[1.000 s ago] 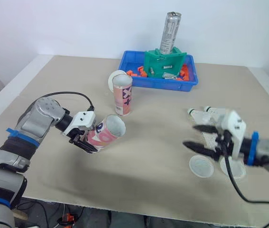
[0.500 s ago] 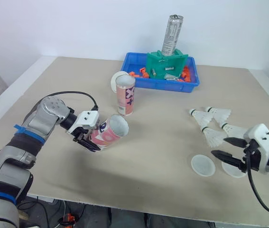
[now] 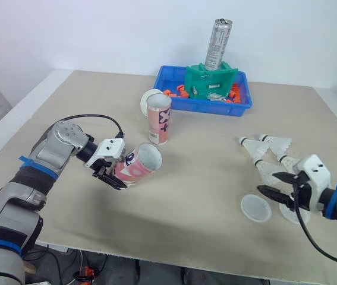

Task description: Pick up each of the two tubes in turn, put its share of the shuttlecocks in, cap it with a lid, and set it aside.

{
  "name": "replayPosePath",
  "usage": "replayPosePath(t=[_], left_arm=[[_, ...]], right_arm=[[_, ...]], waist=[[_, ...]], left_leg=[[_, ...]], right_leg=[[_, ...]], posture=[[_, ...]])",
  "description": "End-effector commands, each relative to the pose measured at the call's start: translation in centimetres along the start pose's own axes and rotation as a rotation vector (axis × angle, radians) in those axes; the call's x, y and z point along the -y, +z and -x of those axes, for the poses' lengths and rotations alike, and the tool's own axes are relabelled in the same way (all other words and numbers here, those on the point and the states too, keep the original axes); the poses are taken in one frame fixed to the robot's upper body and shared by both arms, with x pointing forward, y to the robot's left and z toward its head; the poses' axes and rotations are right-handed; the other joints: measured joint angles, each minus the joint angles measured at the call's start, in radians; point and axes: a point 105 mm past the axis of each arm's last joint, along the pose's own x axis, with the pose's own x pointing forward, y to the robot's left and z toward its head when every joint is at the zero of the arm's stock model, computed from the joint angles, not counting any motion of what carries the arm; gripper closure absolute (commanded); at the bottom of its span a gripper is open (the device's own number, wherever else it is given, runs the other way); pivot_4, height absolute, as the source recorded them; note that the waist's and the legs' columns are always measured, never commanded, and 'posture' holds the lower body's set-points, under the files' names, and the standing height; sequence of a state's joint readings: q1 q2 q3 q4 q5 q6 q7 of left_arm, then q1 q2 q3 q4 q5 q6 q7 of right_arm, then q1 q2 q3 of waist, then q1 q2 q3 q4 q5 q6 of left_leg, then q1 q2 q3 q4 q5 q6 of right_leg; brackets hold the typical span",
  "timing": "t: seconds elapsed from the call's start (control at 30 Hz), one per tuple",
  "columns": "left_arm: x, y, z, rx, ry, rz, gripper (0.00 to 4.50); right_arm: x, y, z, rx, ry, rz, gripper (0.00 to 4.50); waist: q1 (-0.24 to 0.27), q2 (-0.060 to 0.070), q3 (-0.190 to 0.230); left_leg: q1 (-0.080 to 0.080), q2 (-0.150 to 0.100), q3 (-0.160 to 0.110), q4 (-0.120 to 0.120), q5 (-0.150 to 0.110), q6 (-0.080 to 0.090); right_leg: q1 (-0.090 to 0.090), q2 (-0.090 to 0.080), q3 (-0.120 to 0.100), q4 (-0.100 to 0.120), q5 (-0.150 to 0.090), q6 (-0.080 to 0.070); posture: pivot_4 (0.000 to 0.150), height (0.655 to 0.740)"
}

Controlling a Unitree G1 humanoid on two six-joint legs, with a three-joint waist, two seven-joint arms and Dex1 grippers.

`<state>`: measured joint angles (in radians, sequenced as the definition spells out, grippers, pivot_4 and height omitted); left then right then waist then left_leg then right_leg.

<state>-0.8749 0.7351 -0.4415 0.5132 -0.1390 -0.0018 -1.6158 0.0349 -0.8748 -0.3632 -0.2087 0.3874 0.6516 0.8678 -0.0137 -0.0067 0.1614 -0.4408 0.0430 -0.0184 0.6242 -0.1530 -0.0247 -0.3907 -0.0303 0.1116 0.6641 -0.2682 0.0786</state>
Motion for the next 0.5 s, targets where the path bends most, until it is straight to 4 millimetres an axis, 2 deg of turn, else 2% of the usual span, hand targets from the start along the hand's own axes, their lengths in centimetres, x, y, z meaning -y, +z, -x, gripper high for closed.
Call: replayPosePath(t=[0.03,0.37,0.47,0.5], left_arm=[[0.5,-0.5,-1.2,-0.008,-0.039,0.015,1.60],[0.5,-0.5,-1.2,-0.007,-0.040,0.015,1.60],[0.6,-0.5,-1.2,-0.006,-0.040,0.015,1.60],[0.6,-0.4,-1.2,-0.006,-0.041,0.016,1.60]], right_arm=[[0.5,0.6,-0.5,0.022,-0.043,-0.012,0.77],[1.6,0.7,-2.0,0.029,-0.115,-0.054,0.77],[1.7,0.8,-2.1,0.034,-0.122,-0.052,1.58],[1.7,0.8,-2.1,0.035,-0.125,-0.053,2.10]], waist=[[0.000,0.000,0.000],[0.000,0.000,0.000],[0.000,0.000,0.000],[0.000,0.000,0.000]], left_leg=[[0.000,0.000,0.000,0.000,0.000,0.000],[0.000,0.000,0.000,0.000,0.000,0.000],[0.000,0.000,0.000,-0.001,0.000,0.000],[0.000,0.000,0.000,-0.001,0.000,0.000]], right_leg=[[0.000,0.000,0.000,0.000,0.000,0.000],[0.000,0.000,0.000,0.000,0.000,0.000],[0.000,0.000,0.000,0.000,-0.001,0.000],[0.000,0.000,0.000,0.000,-0.001,0.000]], posture=[[0.150,0.7400],[0.150,0.7400],[0.150,0.7400],[0.150,0.7400]])
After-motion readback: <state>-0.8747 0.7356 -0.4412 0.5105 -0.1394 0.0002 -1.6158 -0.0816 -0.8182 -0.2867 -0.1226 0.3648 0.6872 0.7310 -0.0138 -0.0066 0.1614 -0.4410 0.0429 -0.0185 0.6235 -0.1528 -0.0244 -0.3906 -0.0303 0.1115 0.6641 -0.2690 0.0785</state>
